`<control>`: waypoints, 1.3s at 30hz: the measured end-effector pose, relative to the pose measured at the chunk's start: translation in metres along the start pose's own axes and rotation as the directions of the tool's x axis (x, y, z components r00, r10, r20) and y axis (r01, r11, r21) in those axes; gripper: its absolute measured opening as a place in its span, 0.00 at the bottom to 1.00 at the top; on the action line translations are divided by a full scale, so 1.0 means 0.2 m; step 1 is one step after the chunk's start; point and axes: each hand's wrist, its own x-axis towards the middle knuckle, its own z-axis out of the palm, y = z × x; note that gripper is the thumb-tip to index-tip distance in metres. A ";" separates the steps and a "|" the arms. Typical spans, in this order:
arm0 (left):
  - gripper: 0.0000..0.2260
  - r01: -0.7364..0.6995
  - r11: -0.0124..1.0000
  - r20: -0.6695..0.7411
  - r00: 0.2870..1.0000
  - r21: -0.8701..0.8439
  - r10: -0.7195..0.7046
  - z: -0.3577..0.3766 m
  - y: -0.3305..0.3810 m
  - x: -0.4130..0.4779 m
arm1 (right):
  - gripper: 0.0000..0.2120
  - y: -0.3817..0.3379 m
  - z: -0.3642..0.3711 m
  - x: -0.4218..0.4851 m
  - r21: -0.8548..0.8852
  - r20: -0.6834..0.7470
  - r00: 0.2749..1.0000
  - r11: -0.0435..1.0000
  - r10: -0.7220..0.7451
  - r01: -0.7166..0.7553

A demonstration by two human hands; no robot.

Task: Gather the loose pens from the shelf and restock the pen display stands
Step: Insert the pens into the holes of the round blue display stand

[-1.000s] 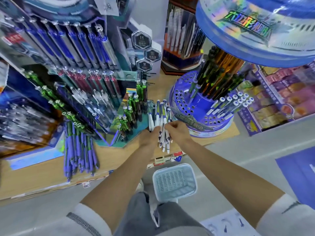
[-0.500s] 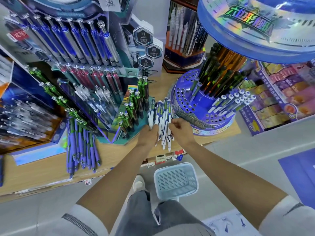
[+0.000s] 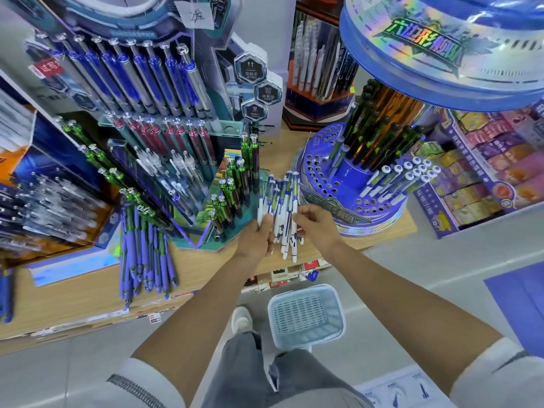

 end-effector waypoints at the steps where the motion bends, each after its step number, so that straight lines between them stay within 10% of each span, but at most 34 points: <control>1: 0.14 -0.010 1.000 0.001 1.000 -0.013 0.010 0.01 0.00 0.00 | 0.01 0.00 0.00 0.00 0.004 -0.004 1.000 1.000 -0.004 0.004; 15: 0.13 -0.103 0.990 0.060 0.992 -0.091 0.109 -0.01 -0.02 -0.10 | 0.06 -0.02 0.00 -0.04 -0.030 -0.013 1.000 0.999 -0.012 0.012; 29: 0.09 -0.239 0.961 0.302 0.935 0.142 0.188 0.00 -0.06 -0.37 | 0.05 -0.07 -0.11 -0.22 0.606 0.396 0.909 0.781 -0.129 -0.153; 39: 0.02 -0.112 0.987 0.442 0.895 0.118 0.049 0.06 -0.05 -0.50 | 0.07 -0.07 -0.14 -0.38 0.457 0.426 0.899 0.882 -0.103 -0.115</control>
